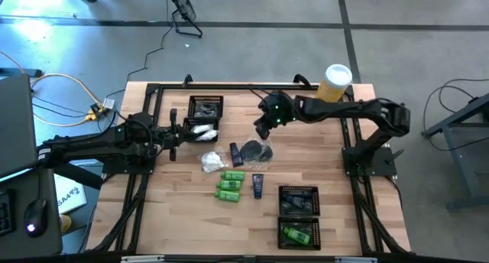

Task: Pick & Place Travel size toiletries
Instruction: Put the black hairbrush into the top black basket

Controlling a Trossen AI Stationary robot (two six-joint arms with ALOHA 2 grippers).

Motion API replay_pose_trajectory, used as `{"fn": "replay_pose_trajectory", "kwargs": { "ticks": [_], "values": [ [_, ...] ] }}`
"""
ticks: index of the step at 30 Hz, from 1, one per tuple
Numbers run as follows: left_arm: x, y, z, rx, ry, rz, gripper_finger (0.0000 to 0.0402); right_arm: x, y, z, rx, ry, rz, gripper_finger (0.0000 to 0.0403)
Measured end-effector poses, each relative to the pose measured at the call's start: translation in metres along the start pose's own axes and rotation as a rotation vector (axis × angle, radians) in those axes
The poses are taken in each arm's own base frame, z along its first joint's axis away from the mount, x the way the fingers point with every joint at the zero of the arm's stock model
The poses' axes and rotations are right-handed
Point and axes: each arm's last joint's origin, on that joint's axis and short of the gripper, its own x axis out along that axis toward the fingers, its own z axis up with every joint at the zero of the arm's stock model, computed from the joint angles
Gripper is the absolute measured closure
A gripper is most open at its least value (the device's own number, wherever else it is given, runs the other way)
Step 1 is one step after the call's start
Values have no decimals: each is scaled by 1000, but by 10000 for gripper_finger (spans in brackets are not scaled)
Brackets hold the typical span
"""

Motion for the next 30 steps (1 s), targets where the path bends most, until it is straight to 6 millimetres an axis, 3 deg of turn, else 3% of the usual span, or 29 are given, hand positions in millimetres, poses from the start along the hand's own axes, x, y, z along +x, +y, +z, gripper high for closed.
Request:
{"fn": "replay_pose_trajectory", "kwargs": {
  "ticks": [8, 15, 20, 30],
  "values": [
    [0, 0, 0, 0, 1, -1, 394, 0, -15, -3, 140, 65, -49, 401],
    [0, 0, 0, -1, 2, -1, 394, 30, -23, -14, 174, 204, 108, 401],
    [0, -1, -1, -3, 8, -7, 394, 58, -34, -32, 229, 312, 107, 401],
    [0, -2, -2, -5, 20, -19, 394, 64, -39, -34, 217, 281, -3, 394]
  ]
}}
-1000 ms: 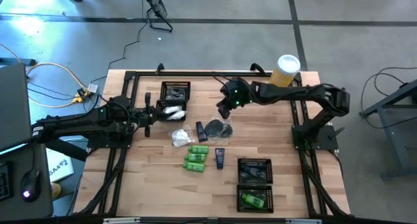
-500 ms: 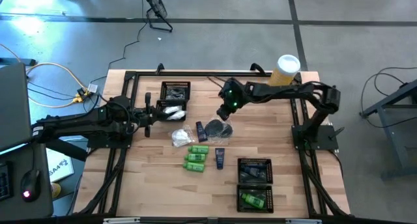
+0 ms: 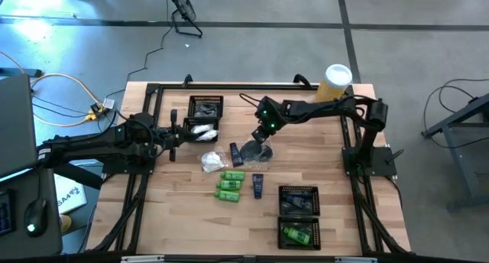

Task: Pick & Place Travel size toiletries
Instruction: Put the black hairbrush into the top black basket

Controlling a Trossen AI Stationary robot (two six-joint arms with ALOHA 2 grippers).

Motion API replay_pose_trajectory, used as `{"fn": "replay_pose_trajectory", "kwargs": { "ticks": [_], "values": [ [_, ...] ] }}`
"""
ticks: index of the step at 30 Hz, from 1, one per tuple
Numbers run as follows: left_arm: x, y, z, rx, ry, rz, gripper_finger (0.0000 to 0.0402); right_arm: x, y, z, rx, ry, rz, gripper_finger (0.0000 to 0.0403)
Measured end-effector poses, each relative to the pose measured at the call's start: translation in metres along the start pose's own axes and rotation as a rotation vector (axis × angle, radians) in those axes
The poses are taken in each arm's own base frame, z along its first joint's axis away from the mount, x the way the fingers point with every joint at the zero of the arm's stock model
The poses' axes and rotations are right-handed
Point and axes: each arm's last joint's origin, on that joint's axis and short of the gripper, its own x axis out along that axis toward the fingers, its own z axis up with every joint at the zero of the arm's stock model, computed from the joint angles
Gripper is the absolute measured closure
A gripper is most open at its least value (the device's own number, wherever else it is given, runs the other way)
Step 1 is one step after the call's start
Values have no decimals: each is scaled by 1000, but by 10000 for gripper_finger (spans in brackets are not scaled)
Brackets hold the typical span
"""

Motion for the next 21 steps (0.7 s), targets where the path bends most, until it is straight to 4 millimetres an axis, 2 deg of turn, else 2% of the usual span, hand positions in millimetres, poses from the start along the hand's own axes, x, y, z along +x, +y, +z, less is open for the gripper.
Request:
{"fn": "replay_pose_trajectory", "kwargs": {
  "ticks": [4, 14, 17, 21],
  "values": [
    [0, 0, 0, 0, 2, -1, 394, 2, 3, -4, -44, -3, -54, 354],
    [0, 0, 0, 3, 4, 1, 394, 4, 4, -6, -20, -31, -112, 193],
    [0, 0, 0, 3, 4, 1, 394, 8, 1, -7, -9, 6, -82, 170],
    [0, 0, 0, 3, 4, 0, 394, 26, -3, -11, -6, 63, -25, 166]
  ]
}}
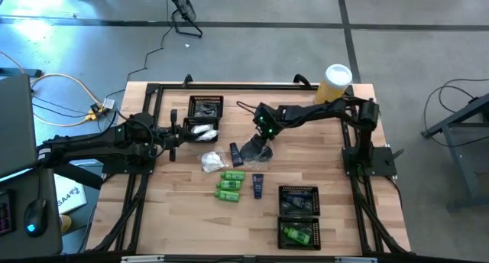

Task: Pick & Place Travel size toiletries
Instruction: Put the black hairbrush into the top black basket

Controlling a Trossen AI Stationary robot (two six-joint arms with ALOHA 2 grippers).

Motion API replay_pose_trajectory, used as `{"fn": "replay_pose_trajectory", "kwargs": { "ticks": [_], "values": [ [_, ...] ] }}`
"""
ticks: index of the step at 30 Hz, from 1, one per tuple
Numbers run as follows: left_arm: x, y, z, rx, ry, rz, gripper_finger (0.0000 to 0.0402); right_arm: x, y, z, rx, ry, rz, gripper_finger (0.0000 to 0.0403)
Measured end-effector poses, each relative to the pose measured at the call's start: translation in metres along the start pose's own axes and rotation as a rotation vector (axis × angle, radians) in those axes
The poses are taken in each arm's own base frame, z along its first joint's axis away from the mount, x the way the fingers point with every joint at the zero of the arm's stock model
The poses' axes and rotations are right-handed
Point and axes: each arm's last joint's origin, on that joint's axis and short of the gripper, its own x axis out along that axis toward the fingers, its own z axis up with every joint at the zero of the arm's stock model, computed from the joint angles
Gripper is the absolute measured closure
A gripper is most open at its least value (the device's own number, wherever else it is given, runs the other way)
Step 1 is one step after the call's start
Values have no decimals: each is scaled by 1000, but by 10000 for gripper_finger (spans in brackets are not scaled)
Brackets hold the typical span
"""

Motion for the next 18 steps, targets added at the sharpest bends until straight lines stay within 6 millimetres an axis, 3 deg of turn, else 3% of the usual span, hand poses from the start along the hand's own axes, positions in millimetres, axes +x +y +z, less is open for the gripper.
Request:
{"fn": "replay_pose_trajectory", "kwargs": {
  "ticks": [8, 18],
  "values": [
    [0, 0, 0, -1, 3, -6, 394, 17, -2, 3, -20, -9, 81, 214],
    [0, 0, 0, -1, 2, -7, 394, 17, -2, 4, -24, -20, 83, 362]
  ]
}}
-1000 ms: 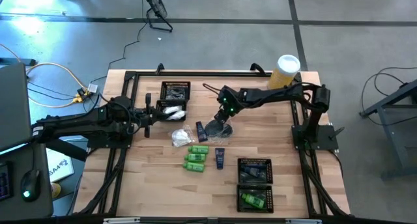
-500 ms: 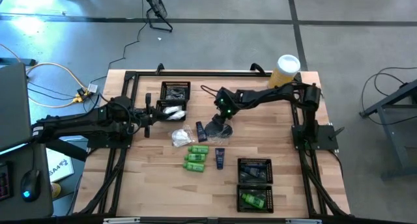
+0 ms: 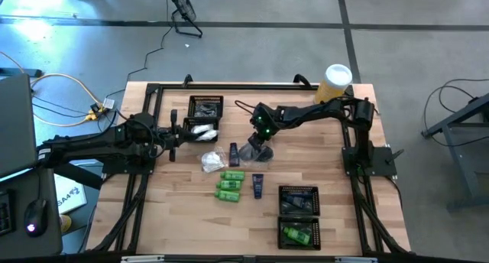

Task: Pick & Place Travel size toiletries
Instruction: Put the black hairbrush into the top black basket

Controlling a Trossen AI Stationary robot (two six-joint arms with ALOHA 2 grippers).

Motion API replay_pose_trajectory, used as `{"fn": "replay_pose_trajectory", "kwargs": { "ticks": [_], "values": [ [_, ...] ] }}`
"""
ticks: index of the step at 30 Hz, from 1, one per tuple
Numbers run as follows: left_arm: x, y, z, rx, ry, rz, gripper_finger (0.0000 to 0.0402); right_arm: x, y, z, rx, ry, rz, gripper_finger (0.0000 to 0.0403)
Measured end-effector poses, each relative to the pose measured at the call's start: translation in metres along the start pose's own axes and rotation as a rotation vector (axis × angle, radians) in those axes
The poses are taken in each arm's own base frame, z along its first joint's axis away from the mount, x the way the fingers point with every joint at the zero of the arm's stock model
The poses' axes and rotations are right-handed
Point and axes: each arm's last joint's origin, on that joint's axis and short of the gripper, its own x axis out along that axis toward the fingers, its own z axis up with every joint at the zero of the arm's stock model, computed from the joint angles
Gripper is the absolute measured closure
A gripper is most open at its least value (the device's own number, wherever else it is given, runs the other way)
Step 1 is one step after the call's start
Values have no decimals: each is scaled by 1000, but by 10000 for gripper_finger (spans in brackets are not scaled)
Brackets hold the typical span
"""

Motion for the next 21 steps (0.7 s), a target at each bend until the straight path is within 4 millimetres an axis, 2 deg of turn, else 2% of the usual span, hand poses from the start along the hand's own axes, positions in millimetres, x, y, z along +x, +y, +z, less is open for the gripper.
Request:
{"fn": "replay_pose_trajectory", "kwargs": {
  "ticks": [3, 8, 12, 21],
  "values": [
    [0, 0, 0, 0, 0, 0, 394, 0, 0, 0, -1, 1, 2, 394],
    [0, 0, 0, 0, 0, 0, 394, -11, 7, 4, -19, -32, 36, 400],
    [0, 0, 0, 0, 0, 0, 394, -32, 20, 11, -70, -102, 50, 400],
    [0, 0, 0, 0, -4, 5, 394, -96, 49, 22, -189, -318, 66, 401]
  ]
}}
